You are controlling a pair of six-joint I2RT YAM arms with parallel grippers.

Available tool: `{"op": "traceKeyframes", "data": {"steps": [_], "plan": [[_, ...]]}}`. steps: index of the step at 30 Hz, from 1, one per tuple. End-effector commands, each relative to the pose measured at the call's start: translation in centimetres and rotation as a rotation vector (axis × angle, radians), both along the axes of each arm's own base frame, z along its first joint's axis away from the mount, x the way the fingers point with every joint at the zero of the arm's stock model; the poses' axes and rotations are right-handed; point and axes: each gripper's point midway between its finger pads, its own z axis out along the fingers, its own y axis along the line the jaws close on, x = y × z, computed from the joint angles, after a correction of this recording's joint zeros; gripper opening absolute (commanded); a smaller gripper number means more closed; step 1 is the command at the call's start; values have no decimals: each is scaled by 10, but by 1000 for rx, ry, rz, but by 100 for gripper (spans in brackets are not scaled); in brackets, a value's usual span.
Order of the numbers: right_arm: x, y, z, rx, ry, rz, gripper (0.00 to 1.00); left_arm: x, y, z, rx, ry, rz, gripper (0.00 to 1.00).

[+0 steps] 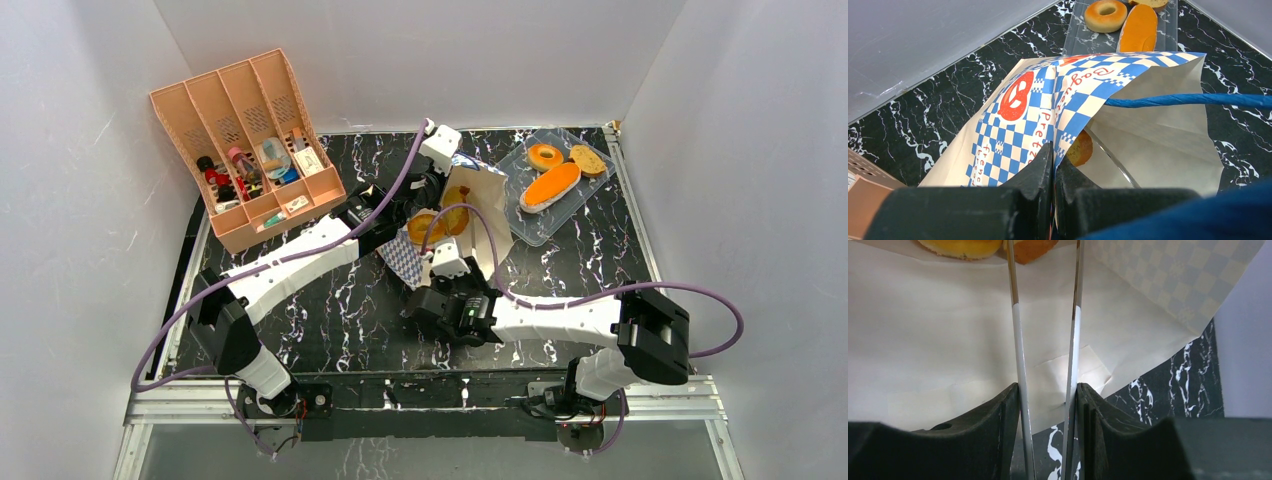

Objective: Take the fake bread out of the paper bag
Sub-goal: Take out the fake bread from the paper bag.

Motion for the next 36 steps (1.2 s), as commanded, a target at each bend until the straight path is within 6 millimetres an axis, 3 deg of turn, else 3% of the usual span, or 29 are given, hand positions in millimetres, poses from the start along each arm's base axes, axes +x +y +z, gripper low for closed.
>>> {"op": "traceKeyframes", "data": {"steps": [1,5,25,27,32,36], "plan": [[7,4,21,165,-8,-47,40,-3,-7,31,-72,-43,-24,0],[15,3,14,230,40,-38,40,-5,-6,31,-78,-43,-25,0],[47,-3,24,329,91,-47,38,-9,-9,32,-106,-35,-40,0],[51,-4,23,342,101,-45,34,-9,-9,31,-104,-34,-39,0],[55,-3,25,391,113,-34,8,-8,-8,27,-97,-33,-35,0],[54,-2,35,423,100,-24,2,-6,-6,25,-91,-36,-23,0]]}}
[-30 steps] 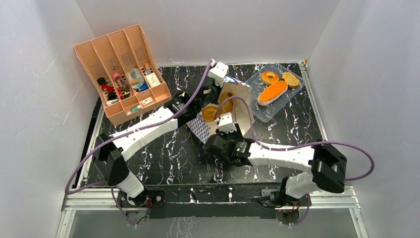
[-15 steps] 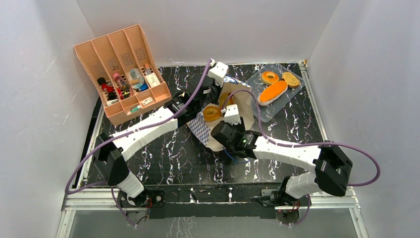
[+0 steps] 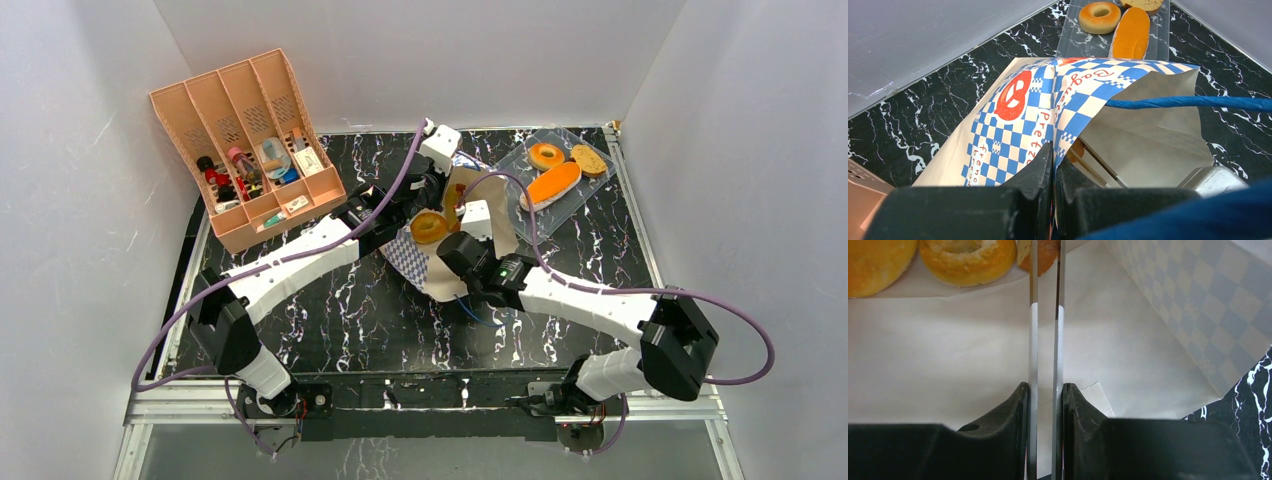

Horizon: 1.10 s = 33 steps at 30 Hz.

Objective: Take the fake bread out of the paper bag
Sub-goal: Take out the fake bread from the paper bag.

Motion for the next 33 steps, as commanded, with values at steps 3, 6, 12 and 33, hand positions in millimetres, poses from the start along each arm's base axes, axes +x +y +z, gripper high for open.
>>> {"op": "traceKeyframes", "data": {"steps": [3,6,12,33], "plan": [[8,9,48,151,-105,4,1,1,1,25,-60,-56,20,0],[6,11,62,186,-119,20,0,10,-2,24,-44,-66,45,0],[-6,9,83,219,-121,46,0,39,-4,7,50,-78,144,0],[-70,-15,136,211,-206,-20,0,143,17,-60,143,34,305,0]]}}
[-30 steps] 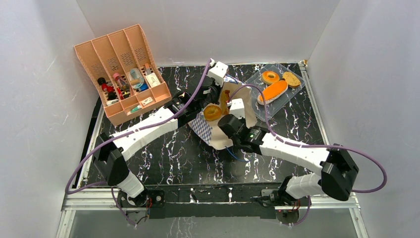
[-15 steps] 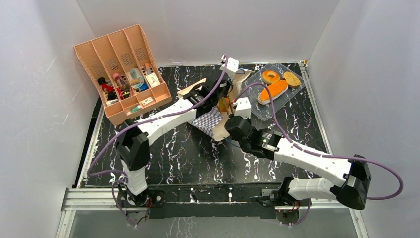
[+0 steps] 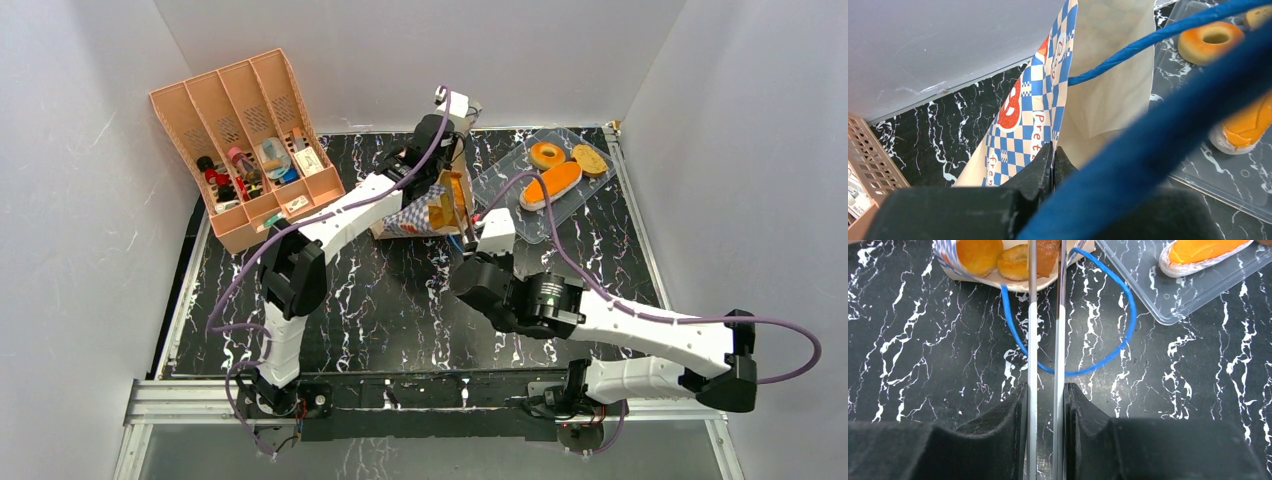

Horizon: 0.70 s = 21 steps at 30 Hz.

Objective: Take the fake bread out of the paper bag
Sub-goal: Take out the fake bread from the paper bag.

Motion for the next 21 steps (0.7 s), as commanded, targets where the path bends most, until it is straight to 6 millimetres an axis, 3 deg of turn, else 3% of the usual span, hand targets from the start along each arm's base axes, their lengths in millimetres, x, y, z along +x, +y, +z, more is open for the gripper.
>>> {"op": "traceKeyframes", "data": {"steps": [1,9,16,21], "plan": [[-3,-25,38,89,-74,-97,0,8,16,-20,26,59,28,0],[-7,-43,70,191,-134,-134,0,17,29,-36,32,84,50,0],[1,-59,116,286,-263,-213,0,15,41,-49,43,106,57,0],[10,-64,139,281,-353,-292,0,11,52,-47,52,100,64,0]]}}
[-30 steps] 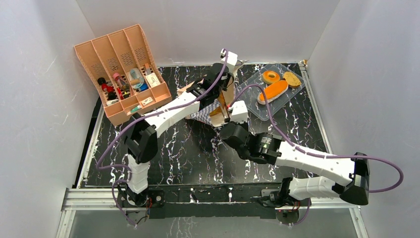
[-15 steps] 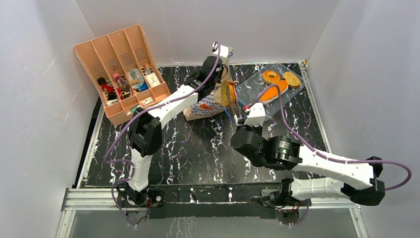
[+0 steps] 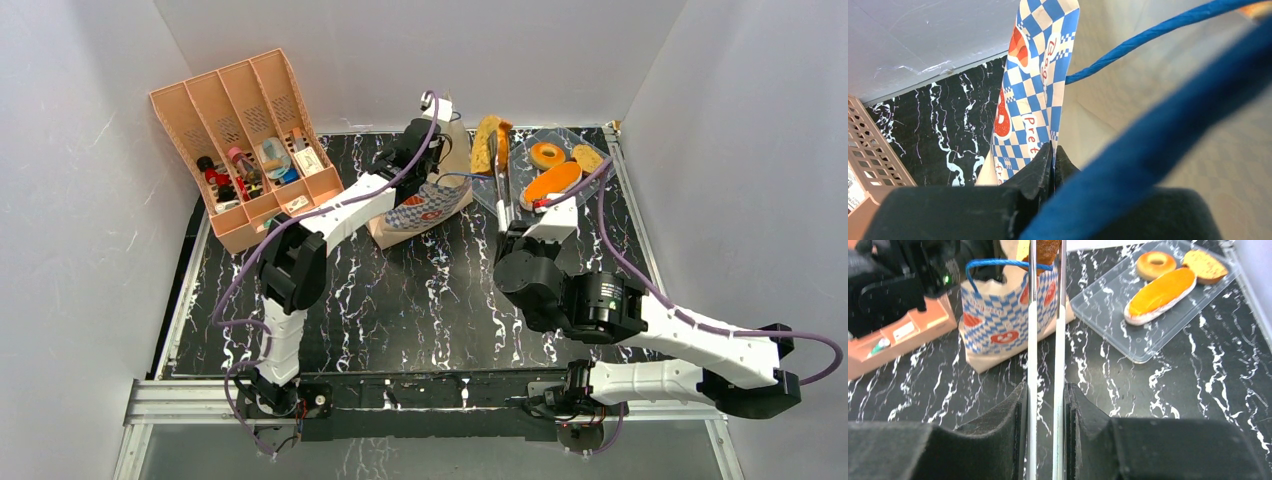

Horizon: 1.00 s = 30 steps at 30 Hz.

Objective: Take the fake bread out of the paper bag
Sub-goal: Take out the fake bread from the paper bag, then place the fake bread in the container.

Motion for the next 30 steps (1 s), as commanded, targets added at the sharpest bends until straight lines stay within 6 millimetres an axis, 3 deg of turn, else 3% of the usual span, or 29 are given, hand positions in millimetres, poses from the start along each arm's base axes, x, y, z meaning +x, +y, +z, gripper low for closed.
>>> {"op": "traceKeyframes", "data": {"steps": [1,4,8,14,20,30], "plan": [[13,-19,52,75,-157,-168,0,-11,23,-2,37,35,12,0],[17,-21,57,39,-184,-206,0,-14,34,7,36,21,19,0],[29,-24,48,6,-165,-239,1,-20,46,31,18,-17,29,0],[74,-48,-5,-8,-54,-283,1,-30,60,63,3,-69,32,0],[108,-57,-50,8,37,-286,1,-42,66,90,-21,-118,16,0],[156,-78,-101,97,133,-286,1,-53,59,127,-84,-190,-61,0]]}}
